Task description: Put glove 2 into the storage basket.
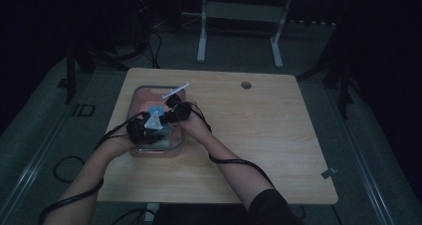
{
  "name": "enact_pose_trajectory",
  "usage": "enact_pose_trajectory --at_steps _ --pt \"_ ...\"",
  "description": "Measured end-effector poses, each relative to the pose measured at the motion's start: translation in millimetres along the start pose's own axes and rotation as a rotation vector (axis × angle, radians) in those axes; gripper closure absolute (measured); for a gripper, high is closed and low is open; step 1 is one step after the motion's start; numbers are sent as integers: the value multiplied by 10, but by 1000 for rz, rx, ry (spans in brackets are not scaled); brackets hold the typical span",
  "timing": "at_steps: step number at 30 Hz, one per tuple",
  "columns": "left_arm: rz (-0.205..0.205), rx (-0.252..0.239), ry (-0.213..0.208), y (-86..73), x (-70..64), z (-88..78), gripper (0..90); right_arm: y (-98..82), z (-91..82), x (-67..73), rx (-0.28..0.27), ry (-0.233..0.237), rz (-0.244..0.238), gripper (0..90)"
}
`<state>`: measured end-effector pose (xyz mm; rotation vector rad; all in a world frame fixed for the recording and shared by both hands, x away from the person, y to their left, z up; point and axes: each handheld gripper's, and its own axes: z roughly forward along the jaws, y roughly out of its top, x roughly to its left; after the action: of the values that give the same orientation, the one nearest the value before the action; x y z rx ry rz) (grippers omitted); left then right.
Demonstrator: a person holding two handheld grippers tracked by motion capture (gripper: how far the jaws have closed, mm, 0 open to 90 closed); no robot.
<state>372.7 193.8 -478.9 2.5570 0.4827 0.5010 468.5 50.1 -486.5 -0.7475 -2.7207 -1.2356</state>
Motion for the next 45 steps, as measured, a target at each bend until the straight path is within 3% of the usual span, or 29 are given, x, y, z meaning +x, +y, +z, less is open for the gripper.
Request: enact_pose_trajectory --at_steps 12,18,23,25,27,29,30,31,34,39,45 --pt "-22 26 -8 -7 27 59 734 4 129 -4 42 -56 4 733" --pt "-32 29 -9 0 34 68 698 8 130 -14 36 -57 7 710" --pt "-51 27 1 -3 43 61 568 16 104 -38 28 -58 14 611" --pt "-69 15 11 -9 50 49 472 28 68 -45 21 -61 12 576" --pt "-105 -2 0 -18 58 19 462 36 32 -46 14 -63 11 536" --pt "-105 -2 0 -18 58 19 461 38 14 -52 11 -62 9 536" --pt "-122 -11 23 -12 45 5 461 38 14 -52 11 -62 9 513" --pt "-137 -19 26 -6 44 -3 376 33 -38 -68 1 -59 6 468" --pt "-173 -49 37 13 45 -41 289 24 -112 -80 -29 -52 5 408" --pt "-229 -80 36 25 44 -76 177 13 -205 -74 -40 -39 1 298" --pt "-257 -103 21 49 -14 -82 99 -41 -297 -29 -64 -23 -24 199"
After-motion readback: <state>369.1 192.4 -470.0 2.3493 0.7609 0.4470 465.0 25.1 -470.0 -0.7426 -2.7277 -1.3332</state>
